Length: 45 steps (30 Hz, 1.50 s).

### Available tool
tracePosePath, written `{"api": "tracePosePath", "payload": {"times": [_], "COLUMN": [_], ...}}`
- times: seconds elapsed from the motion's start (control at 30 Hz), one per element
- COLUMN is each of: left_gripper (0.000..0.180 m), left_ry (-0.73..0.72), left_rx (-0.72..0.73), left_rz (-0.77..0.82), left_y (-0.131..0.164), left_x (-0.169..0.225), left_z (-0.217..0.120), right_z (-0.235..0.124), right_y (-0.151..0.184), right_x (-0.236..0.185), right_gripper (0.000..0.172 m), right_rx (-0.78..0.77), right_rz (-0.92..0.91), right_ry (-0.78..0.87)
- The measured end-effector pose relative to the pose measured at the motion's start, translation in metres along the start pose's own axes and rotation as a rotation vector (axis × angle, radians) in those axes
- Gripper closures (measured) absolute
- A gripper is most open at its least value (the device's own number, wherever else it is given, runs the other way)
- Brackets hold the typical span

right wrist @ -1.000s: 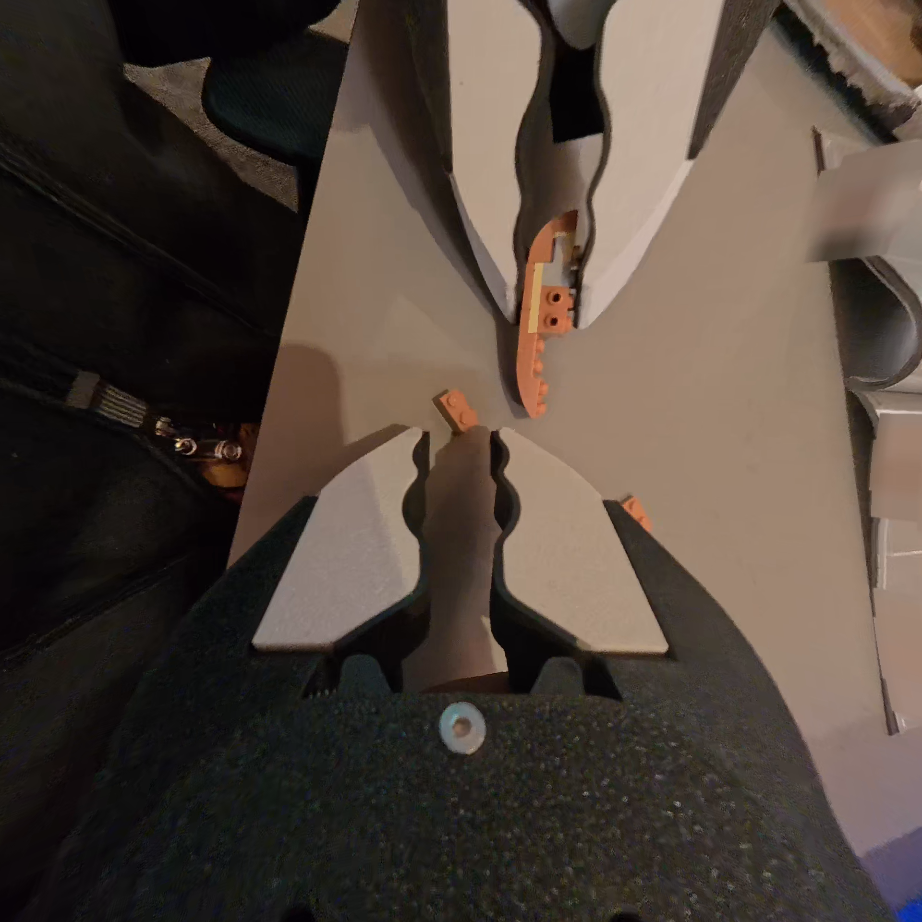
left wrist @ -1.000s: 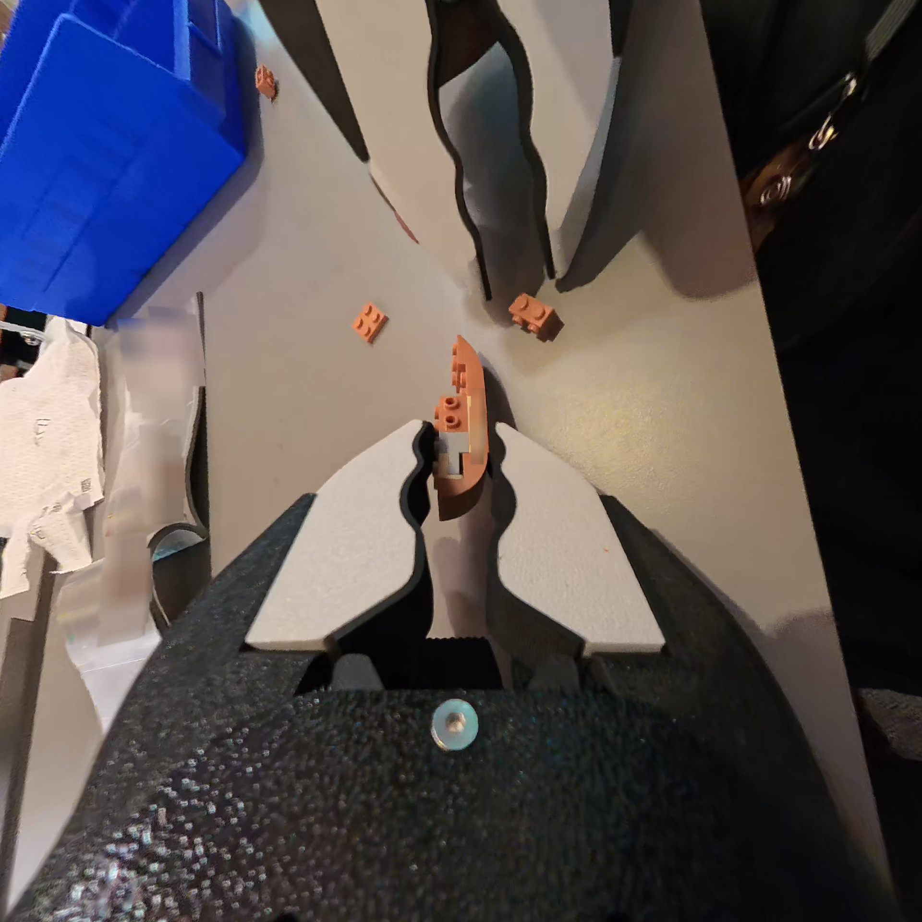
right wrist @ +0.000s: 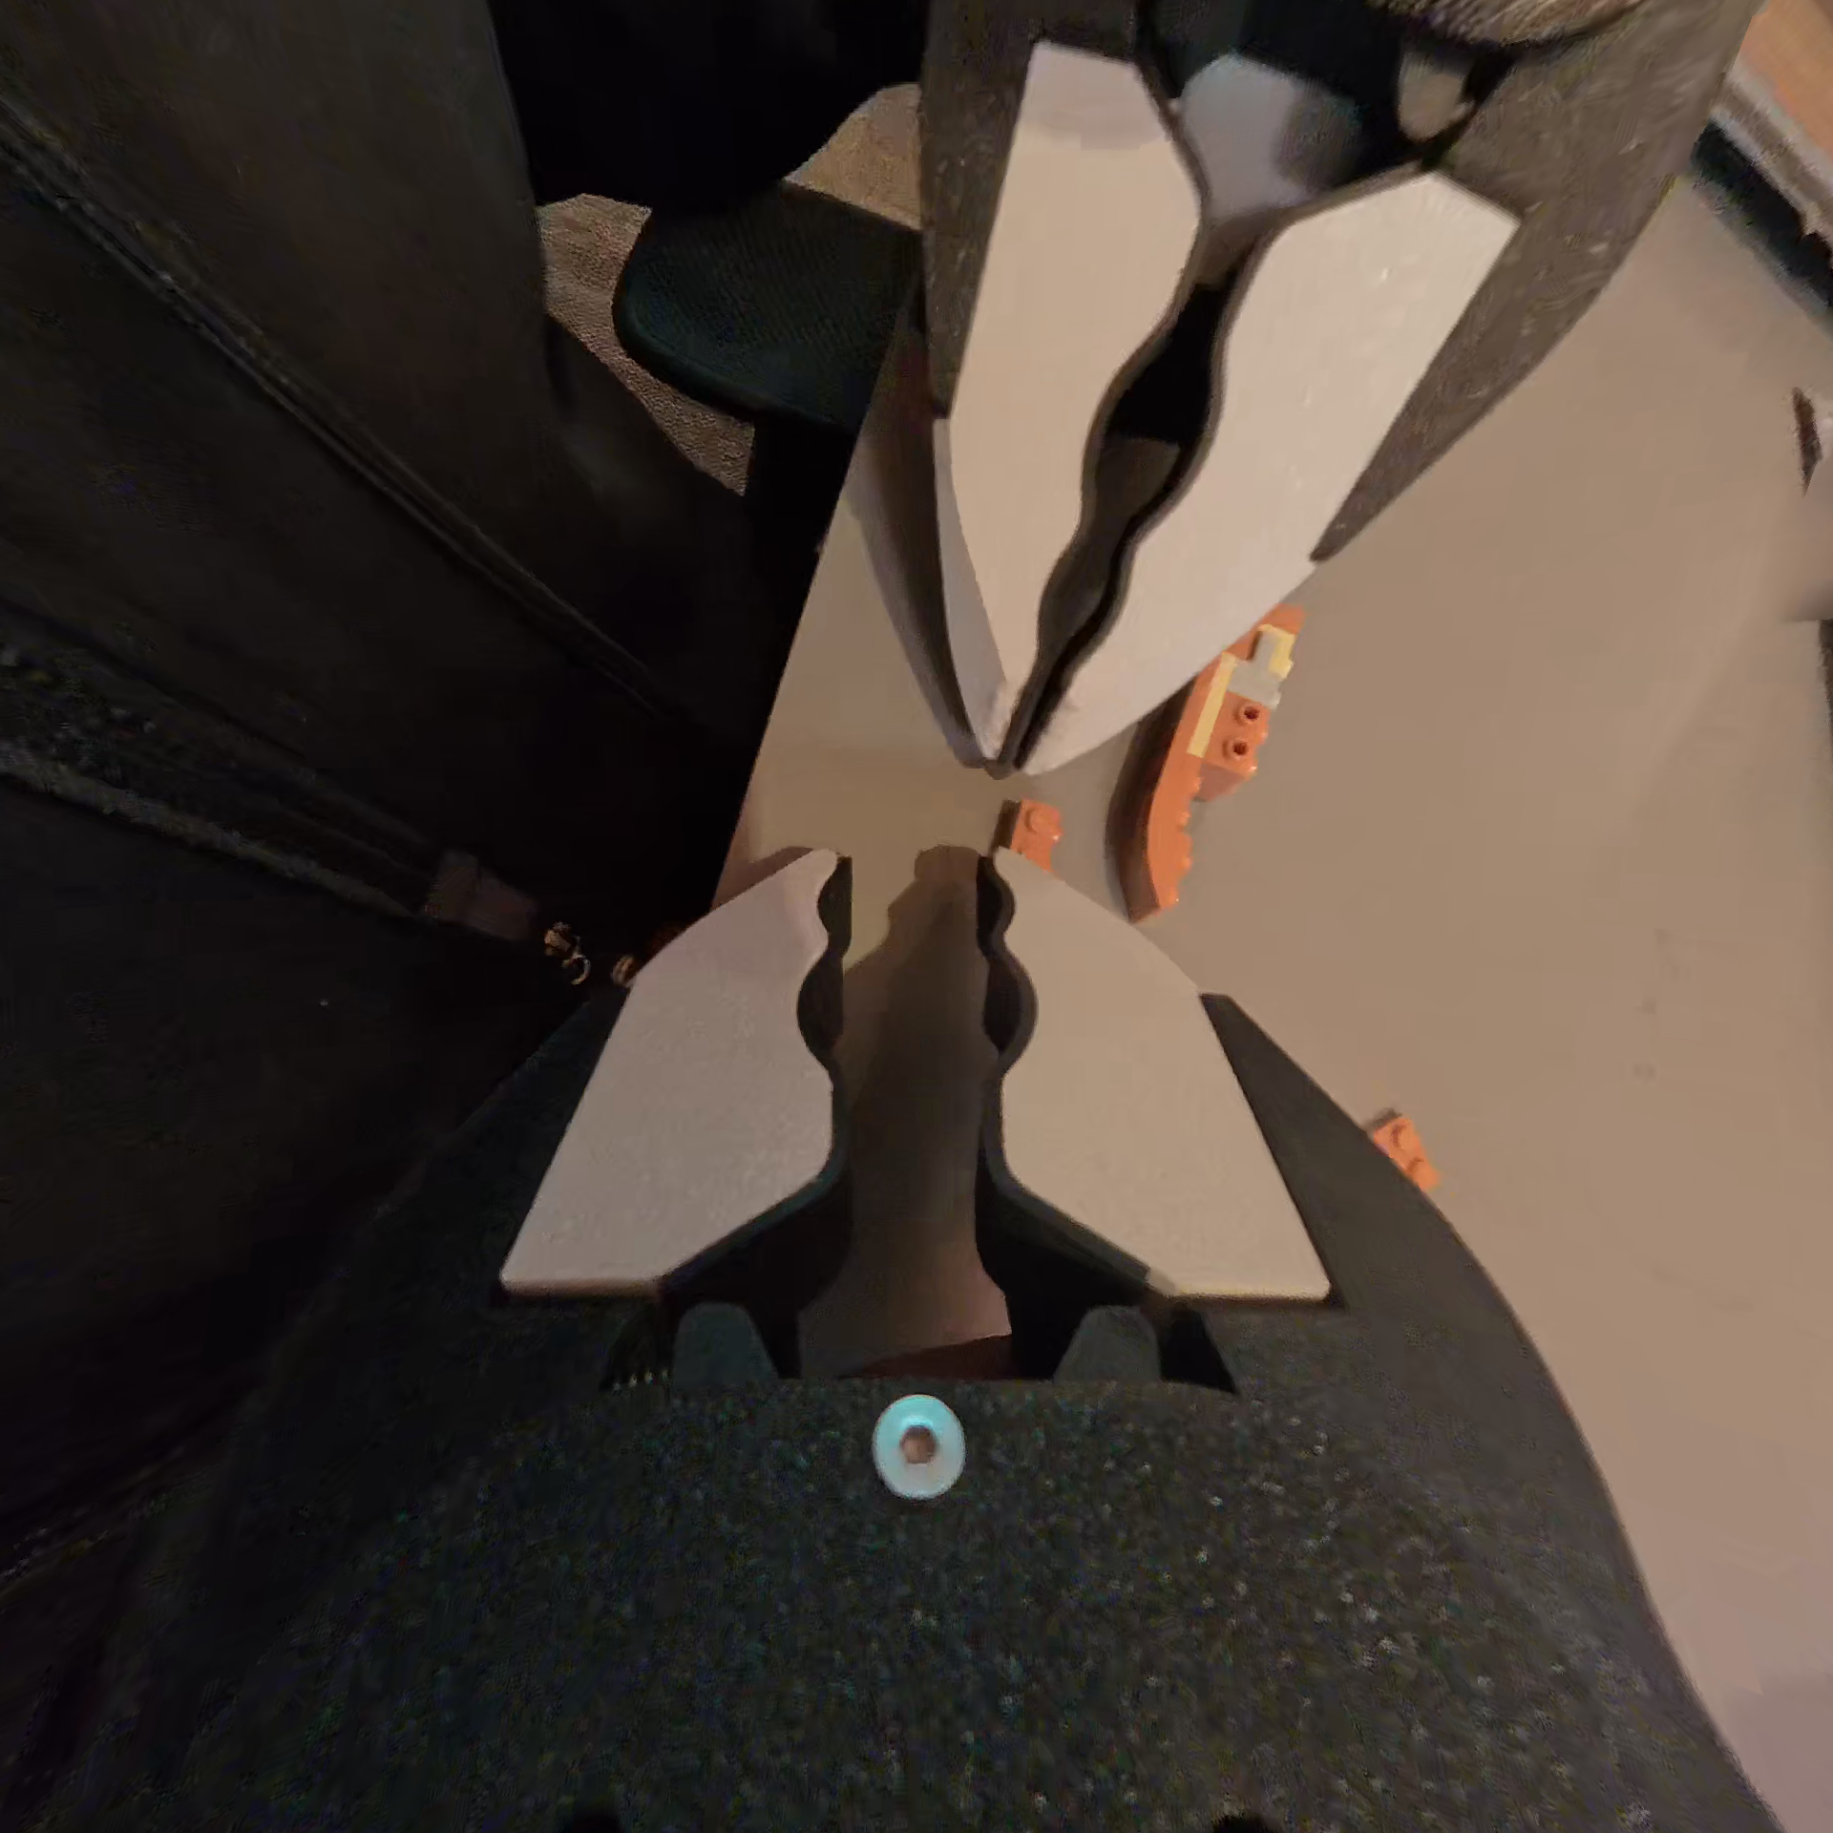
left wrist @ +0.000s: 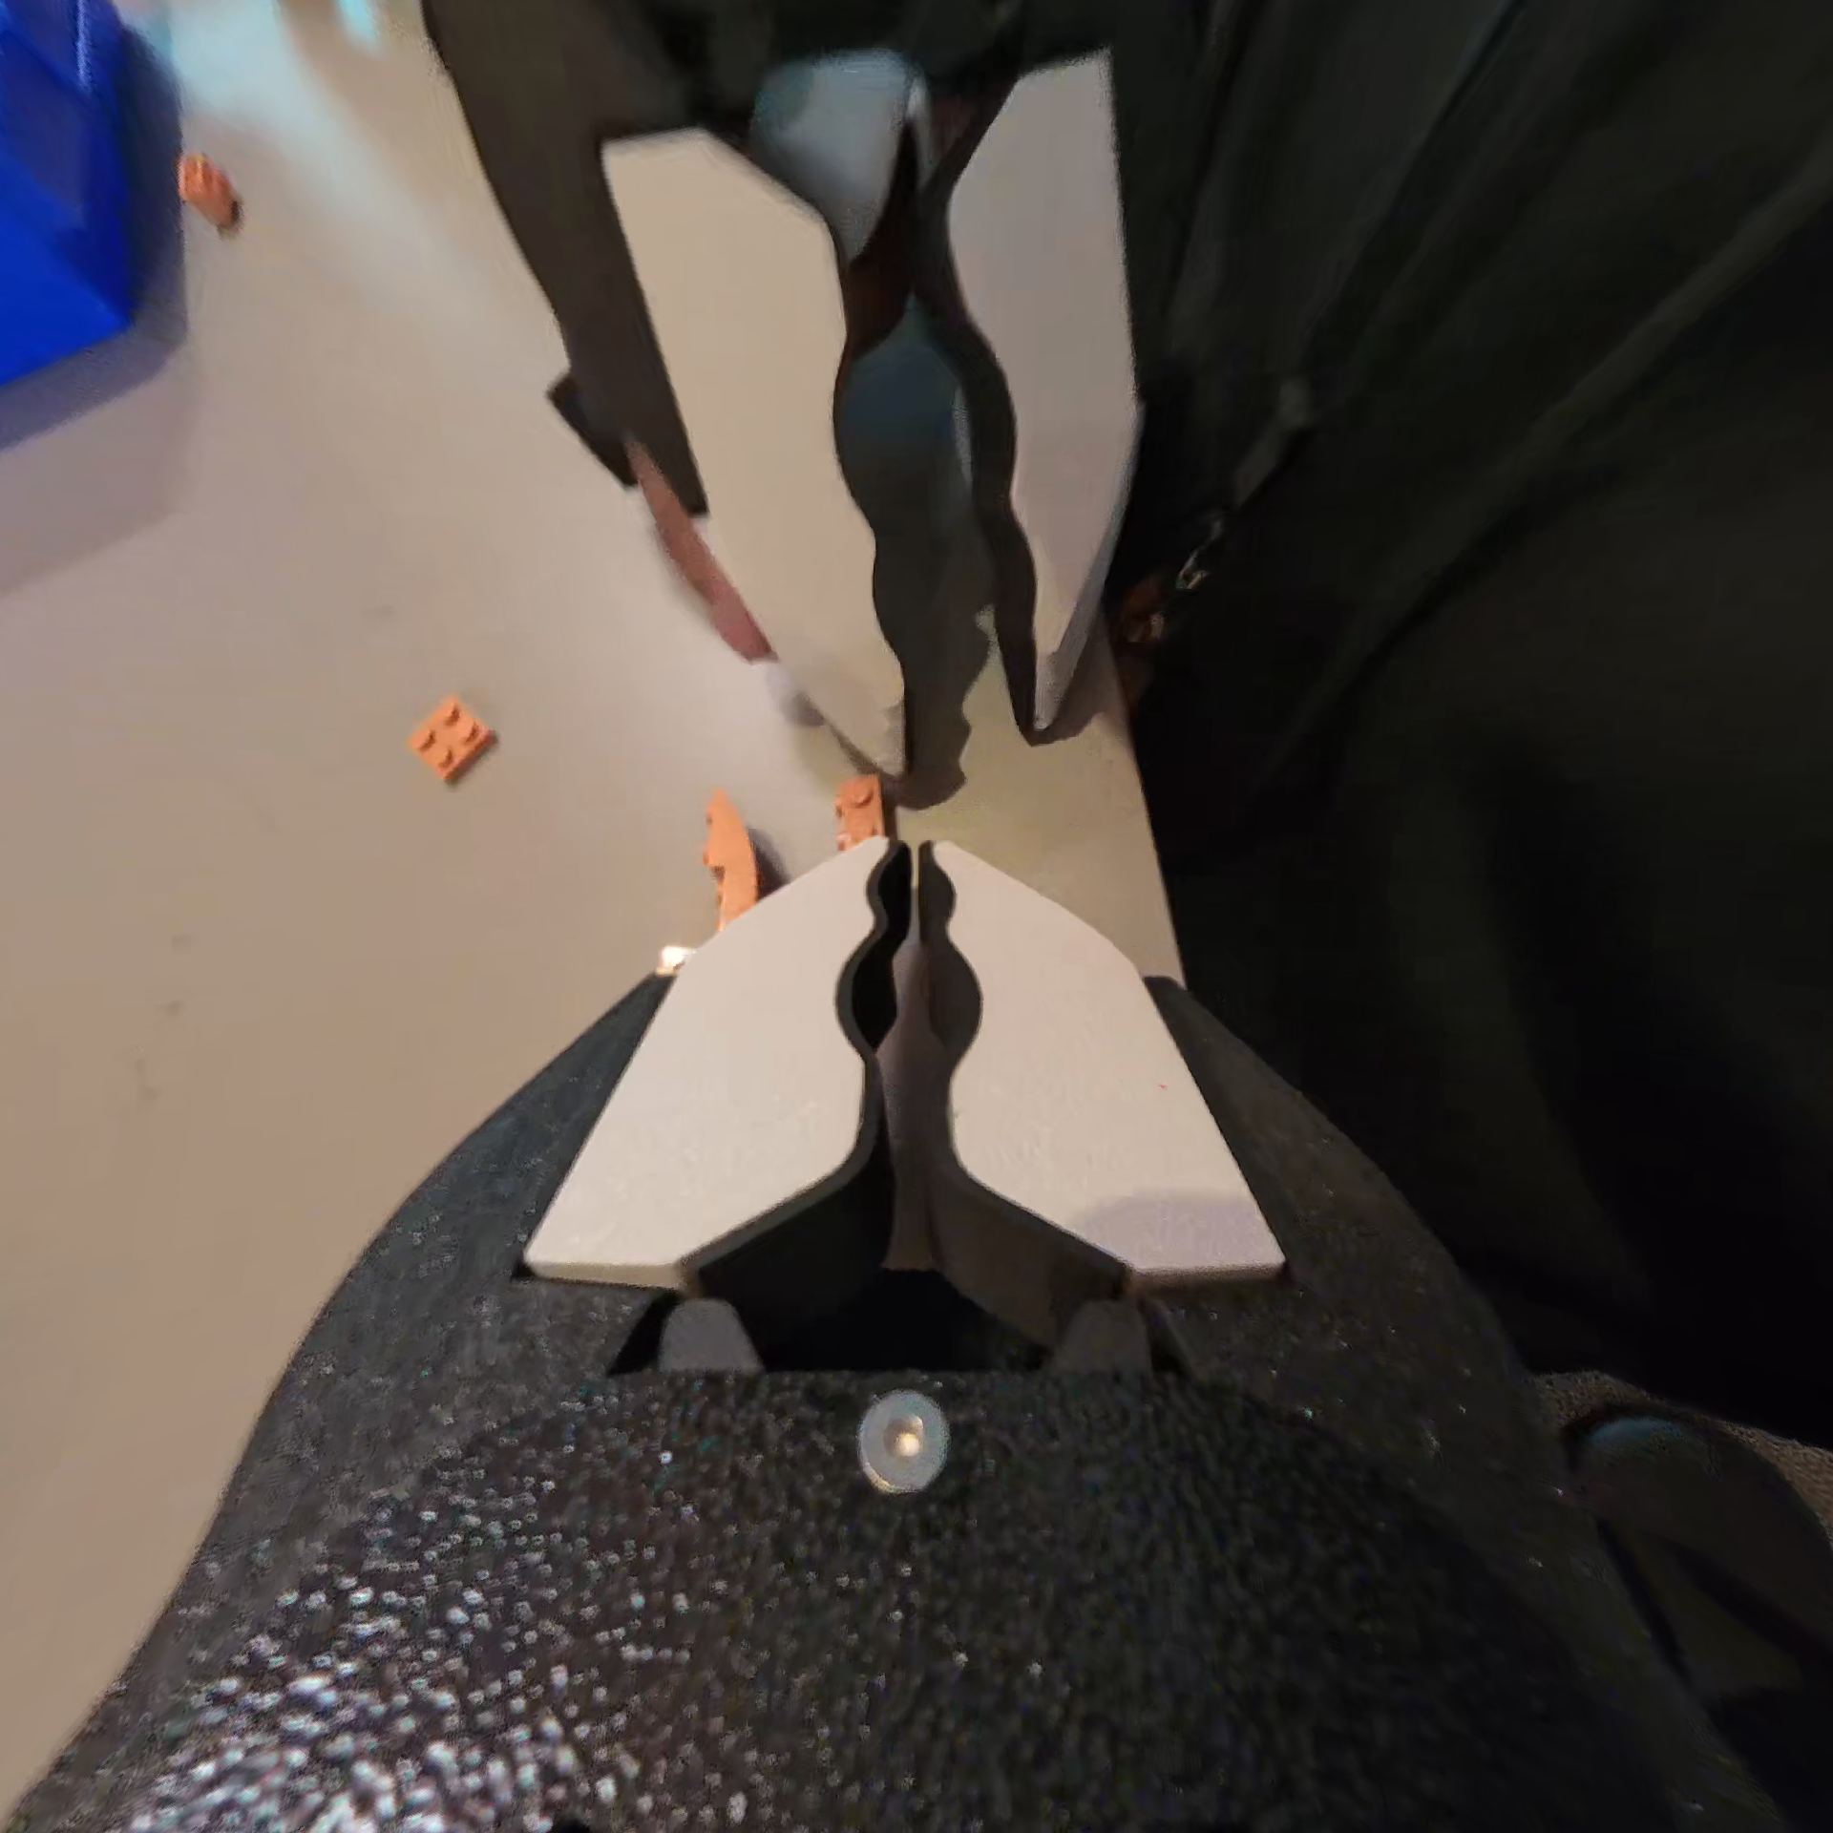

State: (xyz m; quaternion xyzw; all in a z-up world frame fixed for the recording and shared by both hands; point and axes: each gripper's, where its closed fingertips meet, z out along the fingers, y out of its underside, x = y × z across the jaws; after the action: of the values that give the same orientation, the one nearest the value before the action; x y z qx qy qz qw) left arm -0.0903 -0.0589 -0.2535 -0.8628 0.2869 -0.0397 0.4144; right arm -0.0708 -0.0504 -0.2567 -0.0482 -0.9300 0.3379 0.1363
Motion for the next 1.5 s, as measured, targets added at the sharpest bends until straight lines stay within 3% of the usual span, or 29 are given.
{"api": "tracePosePath", "payload": {"times": [0.23,0.53,0.7,0.87,1.1,1.23,1.37,1.5], "left_gripper": [0.18,0.175,0.172,0.153,0.136,0.157,0.161,0.161], "left_ry": [0.024,-0.017,-0.06,-0.164,0.078,0.145,0.042,-0.206], "left_rx": [-0.022,-0.029,0.011,0.032,-0.1,-0.086,-0.09,-0.143], "left_rz": [-0.004,-0.016,0.023,0.149,0.157,0.169,0.209,0.367], "left_y": [0.002,0.001,0.001,0.011,0.039,0.036,0.032,0.025], "left_x": [0.004,-0.005,-0.008,-0.043,-0.05,-0.043,-0.054,-0.08], "left_z": [0.003,0.005,-0.015,-0.044,-0.03,-0.018,-0.012,-0.006], "right_z": [-0.001,0.0,-0.005,-0.004,-0.005,-0.005,-0.012,-0.022], "right_y": [0.01,0.0,-0.001,0.002,0.003,0.004,0.009,0.014], "right_x": [0.02,0.004,0.019,0.018,0.02,0.022,0.025,0.029], "right_gripper": [0.152,0.15,0.151,0.149,0.149,0.149,0.149,0.149], "right_rx": [-0.038,0.007,0.018,-0.001,0.008,0.013,0.016,0.016], "right_rz": [0.058,0.004,-0.027,-0.066,-0.049,-0.039,-0.023,-0.003], "right_ry": [0.07,0.015,0.093,0.08,0.079,0.084,0.113,0.15]}}
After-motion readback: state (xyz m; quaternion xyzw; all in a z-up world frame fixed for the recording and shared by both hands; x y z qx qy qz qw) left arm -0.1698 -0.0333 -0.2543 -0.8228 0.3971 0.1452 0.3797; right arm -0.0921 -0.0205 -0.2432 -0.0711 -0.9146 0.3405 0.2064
